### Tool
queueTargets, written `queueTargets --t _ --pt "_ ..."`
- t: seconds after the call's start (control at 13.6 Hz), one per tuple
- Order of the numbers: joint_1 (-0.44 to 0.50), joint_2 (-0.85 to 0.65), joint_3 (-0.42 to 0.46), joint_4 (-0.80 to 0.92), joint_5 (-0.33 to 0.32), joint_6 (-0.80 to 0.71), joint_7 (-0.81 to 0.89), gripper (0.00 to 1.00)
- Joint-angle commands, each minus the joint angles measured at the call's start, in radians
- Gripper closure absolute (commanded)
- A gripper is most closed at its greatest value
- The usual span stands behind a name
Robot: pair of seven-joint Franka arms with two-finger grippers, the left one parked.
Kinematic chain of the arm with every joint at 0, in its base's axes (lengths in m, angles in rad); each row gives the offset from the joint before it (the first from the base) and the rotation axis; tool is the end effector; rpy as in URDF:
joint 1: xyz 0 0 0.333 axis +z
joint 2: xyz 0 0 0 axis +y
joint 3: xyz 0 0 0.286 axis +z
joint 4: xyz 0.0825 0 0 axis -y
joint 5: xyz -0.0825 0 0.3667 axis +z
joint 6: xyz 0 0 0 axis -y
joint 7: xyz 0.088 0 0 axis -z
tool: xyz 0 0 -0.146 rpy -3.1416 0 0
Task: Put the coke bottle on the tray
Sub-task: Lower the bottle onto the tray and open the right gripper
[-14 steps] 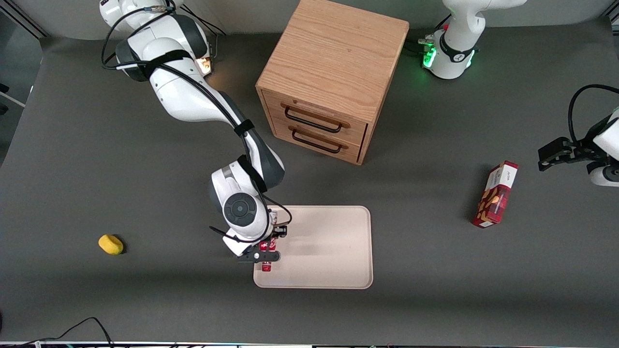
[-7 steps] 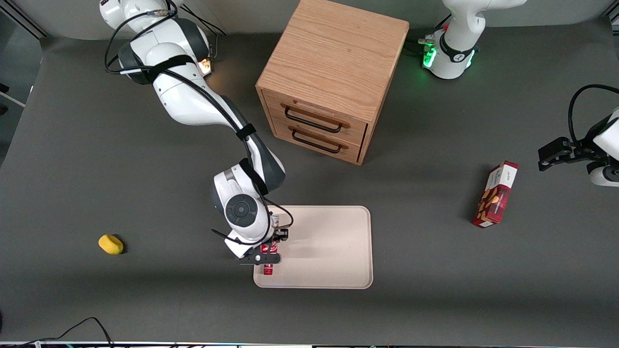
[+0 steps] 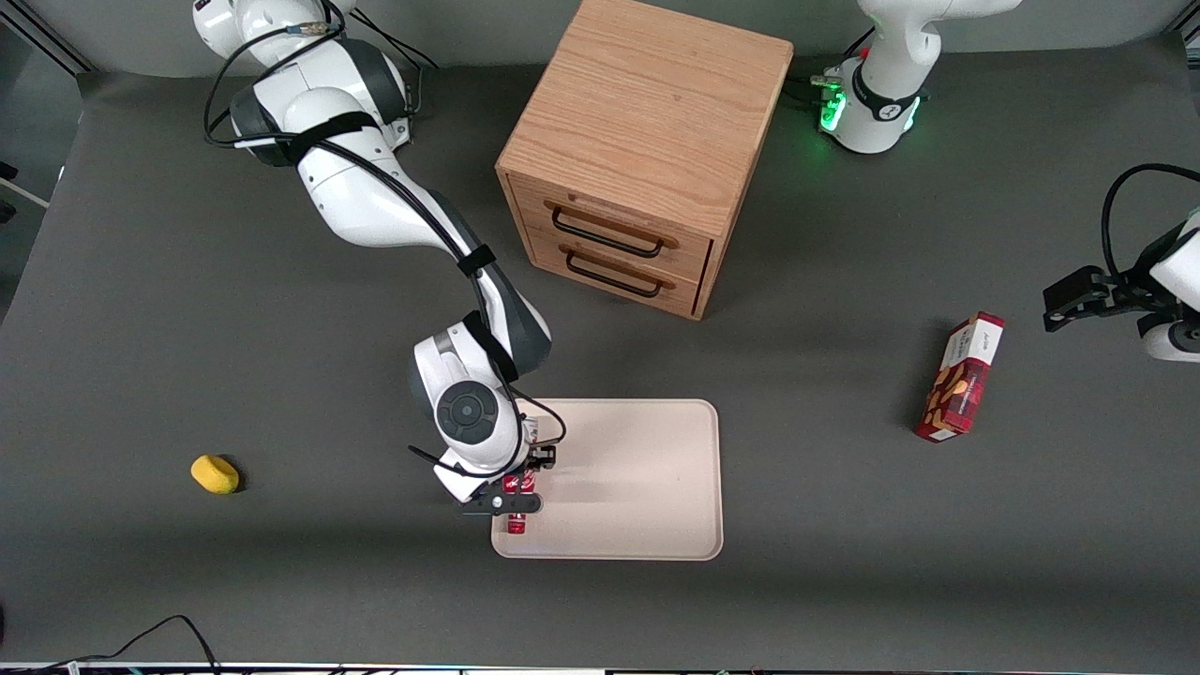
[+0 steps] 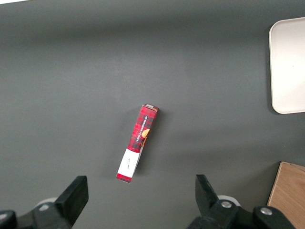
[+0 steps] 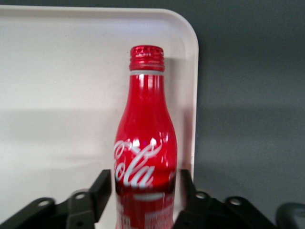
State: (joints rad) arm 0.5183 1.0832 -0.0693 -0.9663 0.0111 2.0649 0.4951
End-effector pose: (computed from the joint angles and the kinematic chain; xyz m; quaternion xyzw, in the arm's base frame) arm 0.6637 0.3391 0.1548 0.9996 -0.0070 0.0194 0.0188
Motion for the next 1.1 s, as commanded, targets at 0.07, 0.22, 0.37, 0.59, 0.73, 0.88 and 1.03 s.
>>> queueTargets --t 0.07,0.22,0.37,0.59,0.73,0.88,1.03 --pt "0.012 0.018 -0.021 0.026 -0.042 0.001 0.042 0.0" --pt "0.012 0.015 -0.021 0.026 -0.043 0.001 0.043 0.0" --pt "0.012 0.009 -0.021 0.026 -0.042 0.0 0.043 0.0" --pt "0.012 0.011 -0.021 0.024 -0.04 0.0 0.051 0.0" --pt "0.012 -0.006 -0.02 0.02 -0.039 -0.009 0.052 0.0" --pt "0.012 -0.051 -0.015 -0.043 -0.039 -0.012 0.052 0.0" --pt "0.012 -0.153 -0.012 -0.138 -0.037 -0.057 0.042 0.0"
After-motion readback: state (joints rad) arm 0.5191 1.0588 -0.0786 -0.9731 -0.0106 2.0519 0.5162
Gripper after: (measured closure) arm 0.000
